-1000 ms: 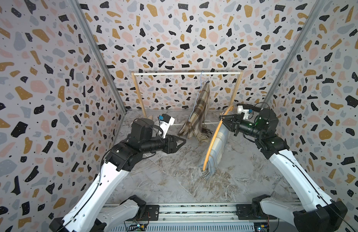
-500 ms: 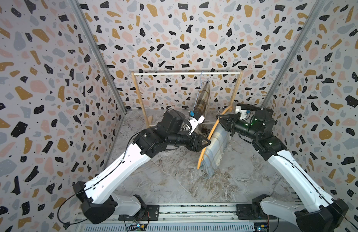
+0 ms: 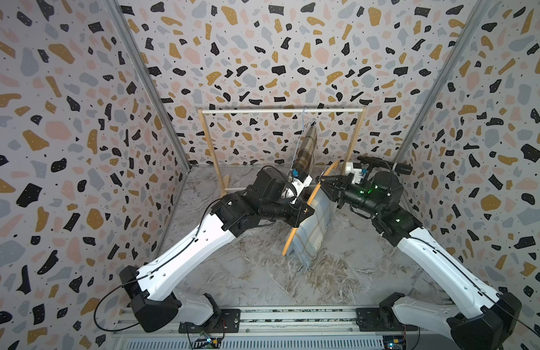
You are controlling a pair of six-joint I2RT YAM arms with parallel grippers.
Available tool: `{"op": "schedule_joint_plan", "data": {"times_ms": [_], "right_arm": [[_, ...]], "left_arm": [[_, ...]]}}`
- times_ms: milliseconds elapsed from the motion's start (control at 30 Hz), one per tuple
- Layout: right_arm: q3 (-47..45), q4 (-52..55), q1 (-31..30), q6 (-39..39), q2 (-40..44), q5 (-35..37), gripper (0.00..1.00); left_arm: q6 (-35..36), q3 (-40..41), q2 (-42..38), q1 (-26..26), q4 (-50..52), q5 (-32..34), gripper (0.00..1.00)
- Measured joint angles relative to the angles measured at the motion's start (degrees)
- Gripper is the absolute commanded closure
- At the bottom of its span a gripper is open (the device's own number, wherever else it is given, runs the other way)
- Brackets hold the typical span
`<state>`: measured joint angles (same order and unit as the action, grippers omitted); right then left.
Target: Hang the scarf on the hanger
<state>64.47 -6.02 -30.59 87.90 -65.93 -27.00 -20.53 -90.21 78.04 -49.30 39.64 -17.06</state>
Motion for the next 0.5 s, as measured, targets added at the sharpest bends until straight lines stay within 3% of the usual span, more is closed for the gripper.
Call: {"op": "schedule_joint_plan", "data": {"times_ms": [267,500], "right_arm": [[0.0,3.5,-0.6,-6.7,0.5,0.5,0.49],[0.0,12.1,0.0,-16.0,3.9,1.8,0.27]], "left_arm": [[-0.8,8.4,-6.8,2.5,0.0,1.2,1.00],[-2.3,14.8,-13.0,9.2,2.9,0.2,1.00]]}}
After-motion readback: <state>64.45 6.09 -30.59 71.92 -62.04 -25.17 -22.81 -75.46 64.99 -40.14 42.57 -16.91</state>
